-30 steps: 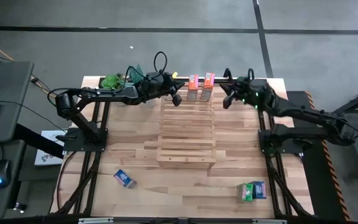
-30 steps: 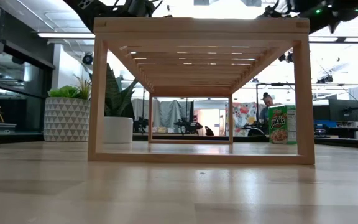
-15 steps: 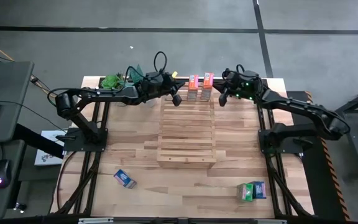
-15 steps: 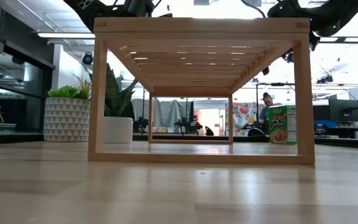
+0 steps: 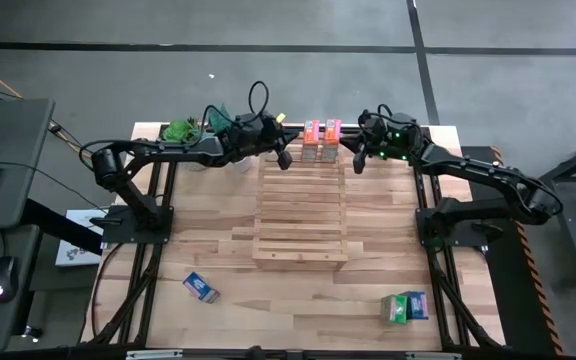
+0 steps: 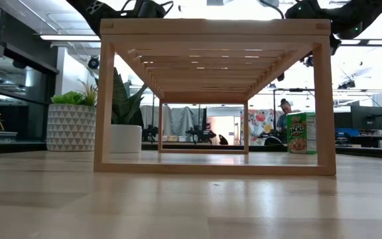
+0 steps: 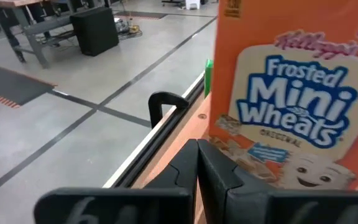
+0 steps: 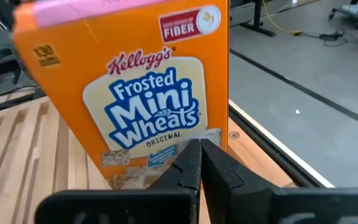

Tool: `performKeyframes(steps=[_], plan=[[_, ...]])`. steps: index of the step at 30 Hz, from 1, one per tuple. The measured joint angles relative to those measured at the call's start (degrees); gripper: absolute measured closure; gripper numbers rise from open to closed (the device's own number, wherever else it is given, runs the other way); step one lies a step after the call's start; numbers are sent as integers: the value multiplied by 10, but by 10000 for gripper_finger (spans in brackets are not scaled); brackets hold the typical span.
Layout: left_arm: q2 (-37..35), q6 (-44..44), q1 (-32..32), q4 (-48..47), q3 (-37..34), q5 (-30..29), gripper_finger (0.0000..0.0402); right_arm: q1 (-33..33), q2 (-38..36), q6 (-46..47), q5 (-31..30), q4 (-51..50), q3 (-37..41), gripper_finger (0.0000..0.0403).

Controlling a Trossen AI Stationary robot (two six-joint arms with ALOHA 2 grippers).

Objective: Stack cereal on shelf
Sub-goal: Put the orange cereal box on the shelf aligned with the other orange cereal box

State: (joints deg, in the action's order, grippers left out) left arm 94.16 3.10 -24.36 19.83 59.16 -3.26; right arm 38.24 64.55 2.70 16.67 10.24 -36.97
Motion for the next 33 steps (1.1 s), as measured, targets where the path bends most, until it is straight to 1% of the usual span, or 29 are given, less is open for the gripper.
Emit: performKeyframes(steps=[4,8,12,18,20,23,25,28,29,31,33], plan=[[1,0,5,-7,0,0,401,0,0,1,3,-15,0,403],[1,1,12,-2,0,1,401,0,0,0,17,-26,0,403],[1,1,12,-3,0,1,401,0,0,0,44,-27,0,403],[1,5,12,-6,0,1,401,0,0,-1,53,-28,0,403],[-2,28,11,-24,0,-1,401,0,-3,-2,54,-39,0,403],[-36,50,6,-84,-2,-30,401,0,-20,-8,50,-80,0,403],[-72,50,0,-120,-1,-43,401,0,-43,-18,24,-123,0,403],[-133,50,-4,-184,-5,-33,401,0,-85,-12,-27,-174,0,403],[-154,50,-4,-191,-13,-18,401,0,-100,0,-42,-188,0,403],[-201,42,-2,-192,-43,30,401,0,-131,19,-76,-214,0,403],[-245,28,5,-167,-90,79,401,0,-158,43,-119,-237,0,403]])
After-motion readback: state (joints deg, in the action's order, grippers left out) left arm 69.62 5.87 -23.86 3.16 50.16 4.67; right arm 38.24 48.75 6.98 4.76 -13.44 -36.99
